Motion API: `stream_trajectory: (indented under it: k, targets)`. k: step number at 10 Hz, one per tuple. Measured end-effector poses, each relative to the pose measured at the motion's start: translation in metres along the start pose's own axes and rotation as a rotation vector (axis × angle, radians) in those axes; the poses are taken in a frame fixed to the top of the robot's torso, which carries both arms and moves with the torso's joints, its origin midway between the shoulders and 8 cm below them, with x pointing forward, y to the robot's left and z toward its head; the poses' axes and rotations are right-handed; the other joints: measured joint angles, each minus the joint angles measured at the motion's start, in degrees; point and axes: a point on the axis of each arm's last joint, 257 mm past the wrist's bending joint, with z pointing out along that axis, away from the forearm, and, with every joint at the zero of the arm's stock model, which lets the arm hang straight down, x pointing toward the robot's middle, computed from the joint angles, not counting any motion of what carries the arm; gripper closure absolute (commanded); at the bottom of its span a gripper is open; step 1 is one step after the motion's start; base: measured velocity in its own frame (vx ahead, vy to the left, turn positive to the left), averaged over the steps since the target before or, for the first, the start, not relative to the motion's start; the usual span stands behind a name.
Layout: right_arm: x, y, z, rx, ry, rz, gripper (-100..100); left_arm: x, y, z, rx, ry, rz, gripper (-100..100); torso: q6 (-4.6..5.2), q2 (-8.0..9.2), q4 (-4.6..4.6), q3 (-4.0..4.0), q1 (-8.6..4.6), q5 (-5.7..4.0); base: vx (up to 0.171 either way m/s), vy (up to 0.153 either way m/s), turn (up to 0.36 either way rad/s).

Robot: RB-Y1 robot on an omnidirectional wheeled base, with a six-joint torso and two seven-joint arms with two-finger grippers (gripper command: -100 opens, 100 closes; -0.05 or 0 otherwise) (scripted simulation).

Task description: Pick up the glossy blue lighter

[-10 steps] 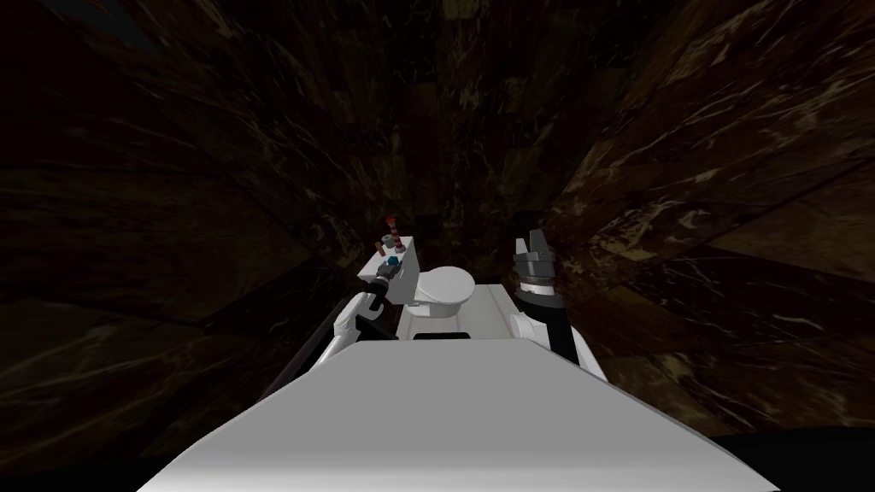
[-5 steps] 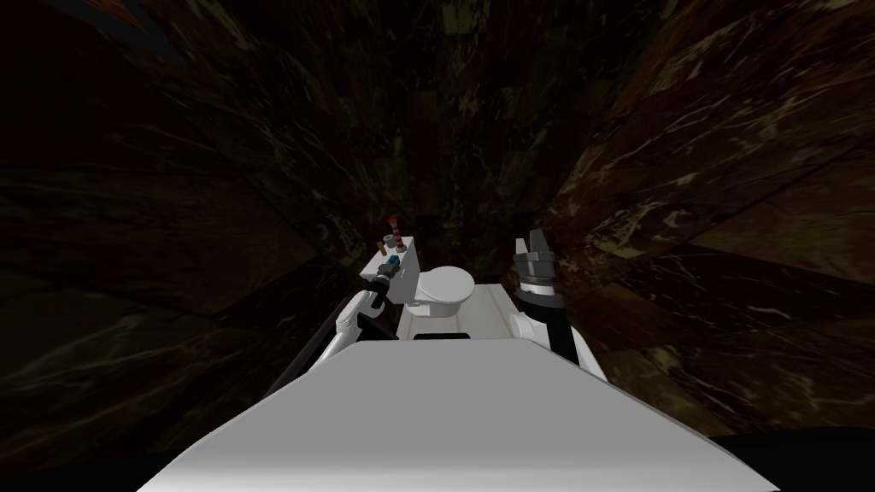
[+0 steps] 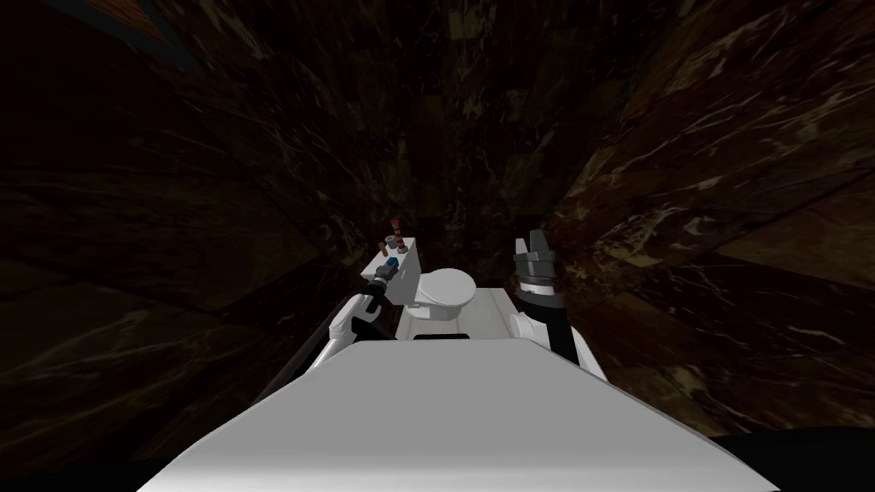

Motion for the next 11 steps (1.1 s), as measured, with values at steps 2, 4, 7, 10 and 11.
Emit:
stream_trajectory:
  k: [2,4,7,10,11]
  targets:
    - [0.000,0.000,0.000,0.000,0.000,0.000,0,0.004,0.005,-0.016,0.018,0.006,-0.003,100,0.06,0.00,-0.02,-0.02,0.16,0.03,0.097,-0.049,0.071]
    - [0.000,0.000,0.000,0.000,0.000,0.000,0,0.006,0.010,-0.029,0.037,0.009,-0.004,100,0.05,0.02,-0.10,-0.05,0.33,0.11,0.075,-0.051,0.095]
    - [0.000,0.000,0.000,0.000,0.000,0.000,0,0.009,0.017,-0.047,0.062,0.008,-0.002,100,0.08,0.04,-0.25,-0.13,0.32,0.20,0.080,-0.067,0.103]
    - [0.000,0.000,0.000,0.000,0.000,0.000,0,0.011,0.024,-0.071,0.091,0.011,-0.002,100,0.04,-0.09,-0.29,-0.20,0.39,0.22,0.100,-0.072,0.123]
    - [0.000,0.000,0.000,0.000,0.000,0.000,0,0.008,0.028,-0.081,0.104,0.005,0.000,100,0.04,-0.13,-0.28,-0.22,0.21,0.19,0.091,-0.093,0.092]
